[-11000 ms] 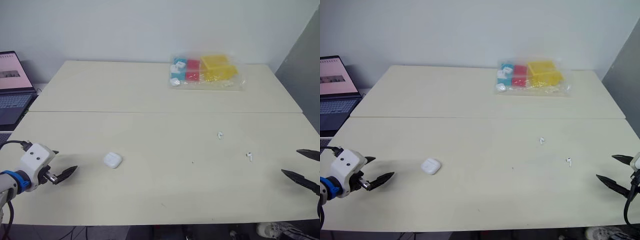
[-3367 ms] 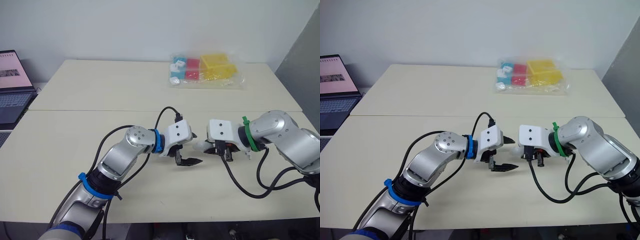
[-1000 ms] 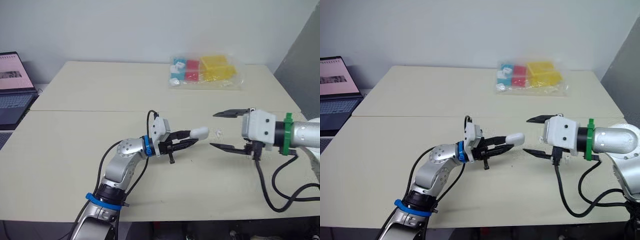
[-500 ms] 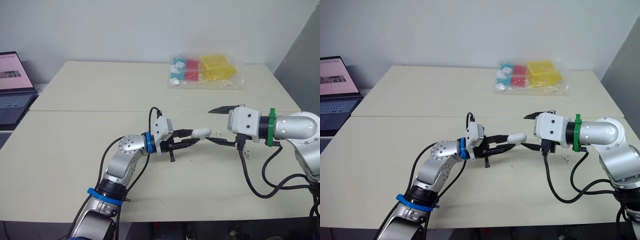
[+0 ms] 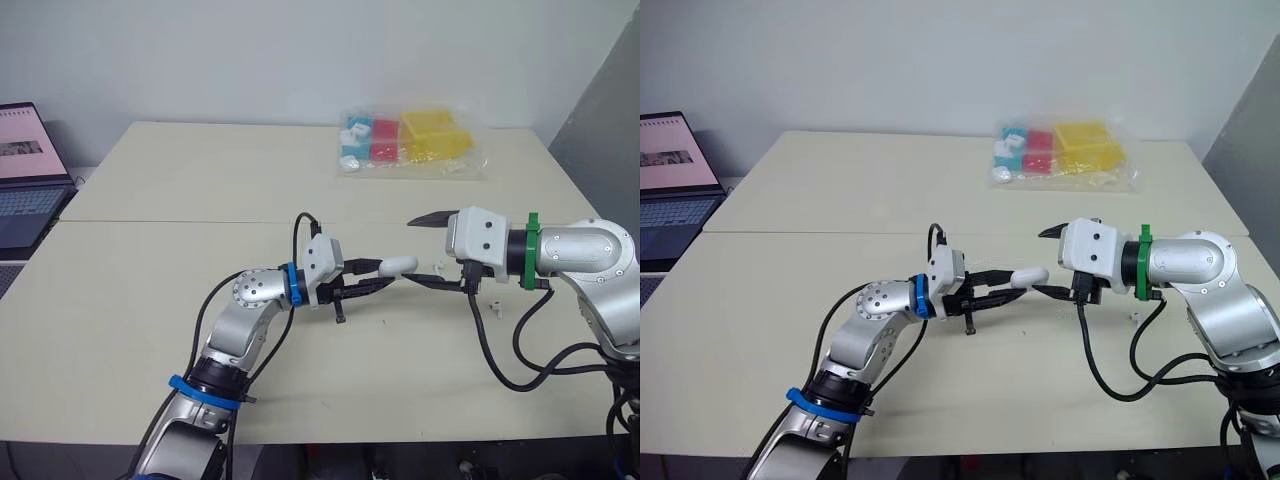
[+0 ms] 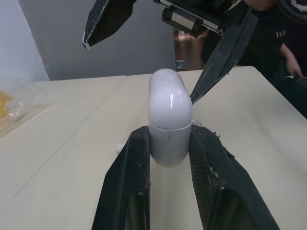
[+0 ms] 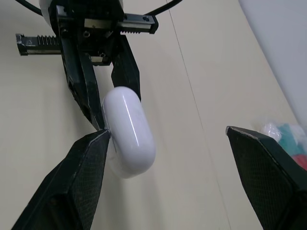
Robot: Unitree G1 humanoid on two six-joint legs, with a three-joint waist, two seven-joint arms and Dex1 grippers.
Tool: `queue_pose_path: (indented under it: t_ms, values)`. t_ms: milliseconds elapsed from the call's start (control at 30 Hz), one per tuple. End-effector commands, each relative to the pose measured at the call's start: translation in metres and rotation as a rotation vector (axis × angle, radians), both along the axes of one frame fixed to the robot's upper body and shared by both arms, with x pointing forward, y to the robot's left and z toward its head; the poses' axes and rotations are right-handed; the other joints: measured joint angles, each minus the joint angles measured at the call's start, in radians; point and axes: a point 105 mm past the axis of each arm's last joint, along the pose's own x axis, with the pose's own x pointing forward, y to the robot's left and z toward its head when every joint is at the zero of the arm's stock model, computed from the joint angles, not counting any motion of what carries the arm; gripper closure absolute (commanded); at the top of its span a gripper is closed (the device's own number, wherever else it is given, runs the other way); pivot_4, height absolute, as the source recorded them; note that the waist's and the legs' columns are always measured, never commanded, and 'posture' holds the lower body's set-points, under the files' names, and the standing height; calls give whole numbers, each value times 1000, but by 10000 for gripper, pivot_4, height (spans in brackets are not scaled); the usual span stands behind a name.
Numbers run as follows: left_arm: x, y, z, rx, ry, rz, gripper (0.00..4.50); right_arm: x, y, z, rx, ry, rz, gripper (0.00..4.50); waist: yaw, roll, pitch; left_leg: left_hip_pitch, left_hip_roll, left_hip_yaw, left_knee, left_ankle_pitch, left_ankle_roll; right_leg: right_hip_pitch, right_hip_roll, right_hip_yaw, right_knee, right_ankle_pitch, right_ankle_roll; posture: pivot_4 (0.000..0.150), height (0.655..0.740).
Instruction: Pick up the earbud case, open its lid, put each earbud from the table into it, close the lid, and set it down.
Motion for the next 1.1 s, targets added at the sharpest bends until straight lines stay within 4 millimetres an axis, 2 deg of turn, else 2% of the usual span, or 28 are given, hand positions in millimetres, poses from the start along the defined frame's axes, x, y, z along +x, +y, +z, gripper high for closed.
queue_pose_path:
  t_ms: [33,800,867,967,1100]
  values:
    - [-11,-8,4,18,-62,-74,37216,-1,0,22,24,-80,-6,4831,0,0,0,0,0,0,0,0,0,0,0,0,0,0,0,1500,7359]
    - [-11,-6,-2,32,-31,-64,37217,-7,-7,28,35,-40,-2,4831,0,0,0,0,0,0,0,0,0,0,0,0,0,0,0,1500,7359]
    - [-6,-2,-3,20,-6,-28,37217,-9,-14,34,69,-12,-26,4831,0,0,0,0,0,0,0,0,0,0,0,0,0,0,0,1500,7359]
    - [3,6,0,-22,27,55,37217,-10,-38,44,126,38,-134,4831,1,0,0,-1,0,0,0,0,0,0,0,0,-1,0,0,1500,7359]
    - [6,17,2,-48,40,118,37217,-13,-71,37,178,95,-343,4831,3,0,0,-1,0,0,-1,0,0,0,0,0,-1,0,0,1500,7359]
